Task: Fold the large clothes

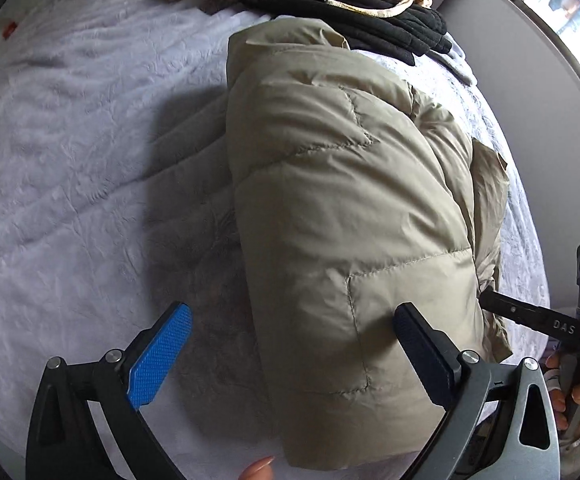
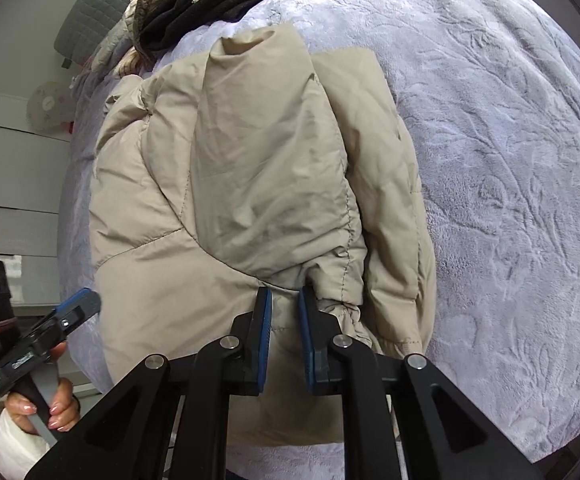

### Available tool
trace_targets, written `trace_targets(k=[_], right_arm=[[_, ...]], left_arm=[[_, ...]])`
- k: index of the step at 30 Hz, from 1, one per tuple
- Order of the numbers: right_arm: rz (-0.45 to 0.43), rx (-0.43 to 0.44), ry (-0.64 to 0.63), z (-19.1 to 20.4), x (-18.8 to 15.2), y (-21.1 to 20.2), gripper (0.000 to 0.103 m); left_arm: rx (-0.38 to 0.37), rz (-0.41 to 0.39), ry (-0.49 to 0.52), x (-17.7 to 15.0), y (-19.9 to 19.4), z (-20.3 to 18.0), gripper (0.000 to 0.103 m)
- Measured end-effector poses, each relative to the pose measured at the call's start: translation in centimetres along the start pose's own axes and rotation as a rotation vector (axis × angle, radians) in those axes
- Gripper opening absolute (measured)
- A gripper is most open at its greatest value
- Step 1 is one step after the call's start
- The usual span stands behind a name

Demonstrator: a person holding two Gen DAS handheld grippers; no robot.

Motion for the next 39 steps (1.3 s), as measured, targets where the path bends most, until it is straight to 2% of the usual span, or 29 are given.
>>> trace_targets(k=[1, 3, 4, 5, 7, 10, 13, 14, 18, 26, 29, 35, 37, 39], right_arm=[[-0.004, 0.003, -0.003, 0.1, 0.0, -0.4, 0.023], [-0.013, -0.014, -0.010, 0.0, 0.0, -1.2, 0.040], [-0.022, -0.040, -0.017, -0.2, 0.1, -1.6, 0.058], [-0.034, -0.057, -0.027, -0.4, 0.2, -2.0, 0.066], [-0.041, -0.064, -0.031, -1.0, 0.5, -2.4, 0.068], [-0.037, -0.063, -0.003, -2.4, 1.0, -2.4, 0.087], [-0.053, -0.046, 0.009, -3.1, 1.3, -2.3, 0.091], [-0.058, -0.043, 0.004, -3.3, 1.5, -2.3, 0.102], [-0.067, -0.025, -0.014, -3.8, 2.4, -1.8, 0.103], [0.066, 0.008, -0.014, -5.1, 3.9, 1.1, 0.103], [0.097, 0.050, -0.008, -5.0, 4.1, 1.6, 0.103], [0.136, 0.120, -0.051, -4.2, 5.1, 2.9, 0.103], [0.159, 0.118, -0.055, -4.3, 5.7, 4.0, 0.103], [0.181, 0.138, -0.052, -4.6, 6.1, 5.1, 0.103]], left_arm=[[-0.017, 0.008, -0.009, 0.1, 0.2, 0.0, 0.101], [-0.040, 0.017, -0.021, 0.2, 0.5, 0.1, 0.101], [-0.049, 0.021, -0.025, 0.3, 0.6, 0.2, 0.101], [-0.052, 0.023, -0.025, 0.4, 0.7, 0.1, 0.101], [-0.056, 0.024, -0.021, 0.6, 0.9, 0.1, 0.101], [-0.079, 0.034, -0.025, 1.0, 1.2, 0.0, 0.101], [-0.096, 0.039, -0.027, 1.2, 1.5, 0.1, 0.102], [-0.101, 0.041, -0.027, 1.3, 1.6, 0.1, 0.102], [-0.119, 0.047, -0.026, 1.7, 1.9, 0.0, 0.102], [-0.177, 0.059, -0.025, 2.4, 2.6, 0.1, 0.102], [-0.236, 0.081, -0.051, 2.9, 3.2, 0.9, 0.102], [-0.405, 0.132, -0.125, 3.9, 5.1, 2.8, 0.101], [-0.466, 0.154, -0.114, 4.2, 6.0, 2.6, 0.101], [-0.482, 0.167, -0.087, 4.2, 7.0, 2.4, 0.102]])
Point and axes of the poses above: each gripper's, at about its wrist camera, not at the fingertips, and y roughly the way its jaws point, z to its left, x to its top, the point moved 5 cm from there along y, roughly the way its jaws point, and after that the axes turned 4 degrees about x, right-handed, at the moved point
